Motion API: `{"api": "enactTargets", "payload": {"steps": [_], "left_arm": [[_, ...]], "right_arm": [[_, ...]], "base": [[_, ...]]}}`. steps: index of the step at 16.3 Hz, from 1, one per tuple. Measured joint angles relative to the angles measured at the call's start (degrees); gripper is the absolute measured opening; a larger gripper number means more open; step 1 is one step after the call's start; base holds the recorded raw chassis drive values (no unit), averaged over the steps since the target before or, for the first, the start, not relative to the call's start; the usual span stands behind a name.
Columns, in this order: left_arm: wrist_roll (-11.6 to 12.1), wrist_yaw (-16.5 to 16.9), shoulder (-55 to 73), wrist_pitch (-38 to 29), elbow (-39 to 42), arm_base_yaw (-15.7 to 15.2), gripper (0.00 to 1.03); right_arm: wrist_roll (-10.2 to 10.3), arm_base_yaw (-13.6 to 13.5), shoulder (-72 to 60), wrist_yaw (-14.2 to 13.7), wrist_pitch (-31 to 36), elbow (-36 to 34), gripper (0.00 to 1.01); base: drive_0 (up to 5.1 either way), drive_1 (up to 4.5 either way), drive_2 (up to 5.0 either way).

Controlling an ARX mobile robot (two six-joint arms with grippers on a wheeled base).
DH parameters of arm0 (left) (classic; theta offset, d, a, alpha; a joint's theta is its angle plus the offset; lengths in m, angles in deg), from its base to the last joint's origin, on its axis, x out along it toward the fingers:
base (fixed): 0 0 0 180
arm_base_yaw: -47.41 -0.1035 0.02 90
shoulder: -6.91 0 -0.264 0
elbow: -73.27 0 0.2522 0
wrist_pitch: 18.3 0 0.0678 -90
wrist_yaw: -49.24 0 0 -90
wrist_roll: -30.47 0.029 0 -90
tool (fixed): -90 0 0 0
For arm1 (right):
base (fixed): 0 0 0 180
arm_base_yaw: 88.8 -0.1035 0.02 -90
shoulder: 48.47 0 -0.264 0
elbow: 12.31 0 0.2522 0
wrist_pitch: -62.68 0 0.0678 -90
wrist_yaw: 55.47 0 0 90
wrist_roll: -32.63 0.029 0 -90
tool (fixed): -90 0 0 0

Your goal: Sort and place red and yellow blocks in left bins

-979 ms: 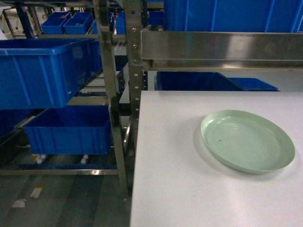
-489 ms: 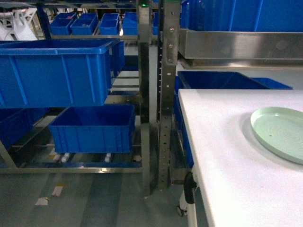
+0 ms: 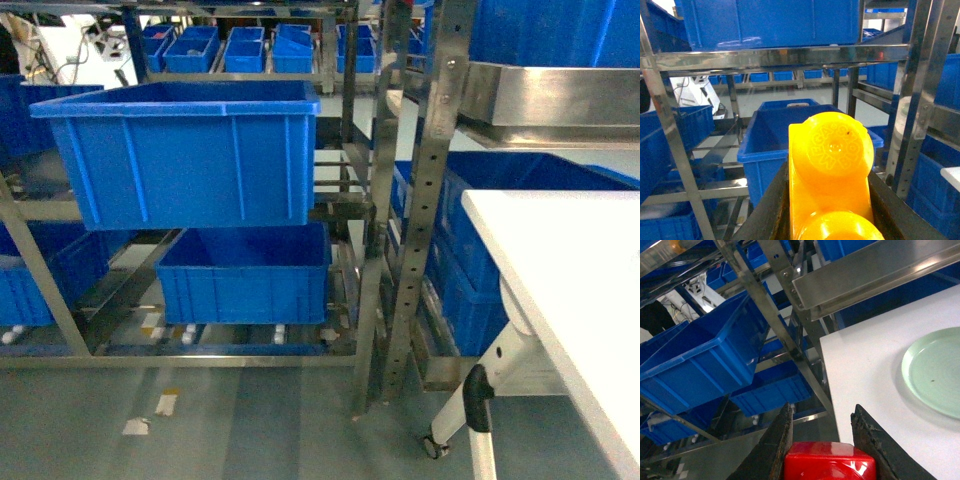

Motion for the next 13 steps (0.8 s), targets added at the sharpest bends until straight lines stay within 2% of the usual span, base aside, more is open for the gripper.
{"api": "enactTargets", "payload": {"steps": [13], "left_arm": [[0.0,0.0,-0.1,-0.1,0.0,0.0,0.29]], "right_arm": [[0.0,0.0,0.0,0.0,0.2,0.0,0.29]], "base": [[-5.0,2.51,2.5]]}}
